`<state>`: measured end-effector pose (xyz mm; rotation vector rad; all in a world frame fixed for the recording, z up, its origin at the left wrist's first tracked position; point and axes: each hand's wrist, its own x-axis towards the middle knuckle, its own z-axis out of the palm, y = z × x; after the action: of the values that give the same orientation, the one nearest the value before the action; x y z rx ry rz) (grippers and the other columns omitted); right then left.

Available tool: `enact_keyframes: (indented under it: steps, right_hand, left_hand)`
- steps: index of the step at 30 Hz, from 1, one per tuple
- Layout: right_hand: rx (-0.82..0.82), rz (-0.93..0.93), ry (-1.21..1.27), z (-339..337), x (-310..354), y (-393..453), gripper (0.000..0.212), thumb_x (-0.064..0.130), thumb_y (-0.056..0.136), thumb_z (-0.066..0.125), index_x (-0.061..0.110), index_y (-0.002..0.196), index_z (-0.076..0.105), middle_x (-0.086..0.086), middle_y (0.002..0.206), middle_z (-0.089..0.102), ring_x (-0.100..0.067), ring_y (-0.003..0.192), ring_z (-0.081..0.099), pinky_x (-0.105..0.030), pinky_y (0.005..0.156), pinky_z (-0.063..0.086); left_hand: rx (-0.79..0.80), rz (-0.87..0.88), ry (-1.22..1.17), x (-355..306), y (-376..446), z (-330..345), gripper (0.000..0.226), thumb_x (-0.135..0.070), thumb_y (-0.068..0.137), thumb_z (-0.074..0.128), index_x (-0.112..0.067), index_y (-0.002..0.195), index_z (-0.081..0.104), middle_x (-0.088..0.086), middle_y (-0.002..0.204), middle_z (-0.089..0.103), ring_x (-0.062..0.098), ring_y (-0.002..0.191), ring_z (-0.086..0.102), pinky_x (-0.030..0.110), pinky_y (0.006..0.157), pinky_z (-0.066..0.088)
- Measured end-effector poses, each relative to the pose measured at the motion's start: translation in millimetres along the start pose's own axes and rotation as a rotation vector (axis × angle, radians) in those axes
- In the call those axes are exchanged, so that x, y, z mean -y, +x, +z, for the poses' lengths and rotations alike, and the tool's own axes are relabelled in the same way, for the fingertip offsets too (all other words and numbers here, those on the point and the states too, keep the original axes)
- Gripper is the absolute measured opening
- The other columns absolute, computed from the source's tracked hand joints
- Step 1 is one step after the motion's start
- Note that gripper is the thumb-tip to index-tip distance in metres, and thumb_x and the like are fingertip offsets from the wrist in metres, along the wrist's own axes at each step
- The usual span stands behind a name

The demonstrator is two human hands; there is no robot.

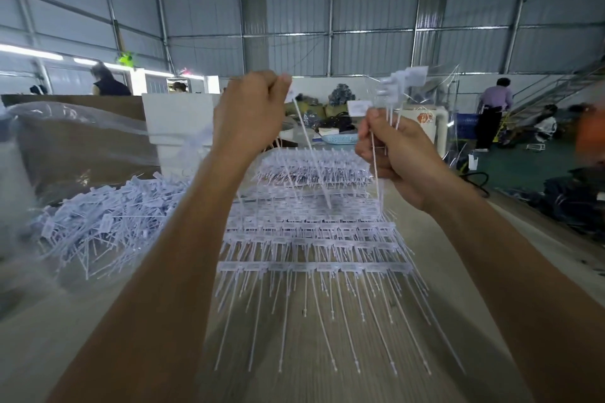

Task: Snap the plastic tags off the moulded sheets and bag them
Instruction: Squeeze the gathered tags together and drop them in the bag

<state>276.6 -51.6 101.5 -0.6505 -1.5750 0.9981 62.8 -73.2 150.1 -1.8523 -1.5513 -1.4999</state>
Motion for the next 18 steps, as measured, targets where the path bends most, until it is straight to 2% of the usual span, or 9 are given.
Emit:
enact_keyframes:
  steps: [2, 4, 6, 9, 11, 13, 15, 18]
  right_hand:
    - [-0.021, 0.01, 0.03, 3.1, -0.4, 0.8, 0.031, 0.033, 0.108, 0.043, 0.015, 0.089, 0.059, -0.001, 0.058, 0.048, -0.006, 0.041, 0.032, -0.019, 0.04, 0.024]
    - [-0.009, 0.008, 0.03, 3.4, -1.6, 1.0, 0.023, 0.024, 0.107, 0.047, 0.012, 0.097, 0.063, 0.0, 0.059, 0.045, -0.005, 0.043, 0.032, -0.018, 0.041, 0.024]
    - [0.0, -0.014, -0.012, 3.6, -2.1, 0.5, 0.02, 0.018, 0.105, 0.051, 0.009, 0.102, 0.068, 0.003, 0.058, 0.041, -0.006, 0.047, 0.031, -0.019, 0.042, 0.023]
    - [-0.035, -0.061, -0.078, 7.1, -2.3, 0.3, 0.027, 0.026, 0.105, 0.053, 0.007, 0.1, 0.072, 0.007, 0.052, 0.032, -0.009, 0.046, 0.024, -0.022, 0.043, 0.021]
    - [-0.063, -0.075, -0.083, 9.9, -2.2, 0.1, 0.034, 0.035, 0.103, 0.055, 0.005, 0.094, 0.067, 0.007, 0.05, 0.032, -0.009, 0.044, 0.024, -0.022, 0.042, 0.022]
    - [-0.051, -0.096, -0.077, 10.9, -2.1, -0.4, 0.036, 0.041, 0.1, 0.058, 0.007, 0.09, 0.065, 0.008, 0.05, 0.034, -0.008, 0.044, 0.027, -0.022, 0.042, 0.024]
    - [-0.021, -0.116, -0.056, 9.3, -1.4, -0.9, 0.034, 0.041, 0.098, 0.062, 0.007, 0.099, 0.069, 0.011, 0.052, 0.035, -0.006, 0.045, 0.03, -0.019, 0.041, 0.025]
    - [0.048, -0.105, -0.009, 4.7, 0.7, -1.5, 0.025, 0.036, 0.097, 0.064, 0.013, 0.105, 0.072, 0.011, 0.055, 0.031, -0.007, 0.048, 0.027, -0.018, 0.041, 0.023]
  left_hand:
    - [0.076, 0.015, -0.102, -4.8, -2.5, 3.1, 0.041, -0.038, 0.106, 0.046, -0.012, 0.089, 0.072, 0.005, 0.073, 0.068, 0.017, 0.058, 0.058, 0.029, 0.059, 0.041]
    - [0.11, 0.027, -0.11, -10.4, -4.2, 7.6, 0.043, -0.038, 0.105, 0.047, -0.02, 0.068, 0.061, -0.002, 0.061, 0.058, 0.013, 0.055, 0.054, 0.029, 0.059, 0.036]
    - [0.129, 0.044, -0.082, -14.7, -5.4, 13.4, 0.049, -0.04, 0.105, 0.047, -0.022, 0.059, 0.048, -0.005, 0.056, 0.049, 0.017, 0.057, 0.054, 0.033, 0.064, 0.043]
    - [0.177, 0.1, -0.064, -23.4, -10.2, 22.8, 0.046, -0.04, 0.105, 0.046, -0.022, 0.062, 0.048, -0.002, 0.059, 0.049, 0.025, 0.061, 0.051, 0.041, 0.073, 0.054]
    - [0.217, 0.14, -0.101, -31.5, -15.5, 29.3, 0.041, -0.039, 0.104, 0.045, -0.025, 0.066, 0.047, -0.001, 0.062, 0.051, 0.027, 0.064, 0.052, 0.045, 0.073, 0.054]
    - [0.222, 0.176, -0.156, -35.9, -18.9, 34.3, 0.033, -0.037, 0.104, 0.047, -0.024, 0.075, 0.055, 0.002, 0.069, 0.058, 0.029, 0.071, 0.058, 0.047, 0.072, 0.054]
    - [0.223, 0.187, -0.2, -36.1, -19.1, 36.1, 0.029, -0.034, 0.104, 0.049, -0.015, 0.087, 0.063, 0.004, 0.074, 0.064, 0.026, 0.072, 0.061, 0.047, 0.071, 0.054]
    - [0.286, 0.161, -0.305, -34.3, -20.7, 37.7, 0.024, -0.03, 0.104, 0.05, -0.012, 0.091, 0.058, -0.001, 0.078, 0.067, 0.025, 0.07, 0.066, 0.048, 0.067, 0.058]
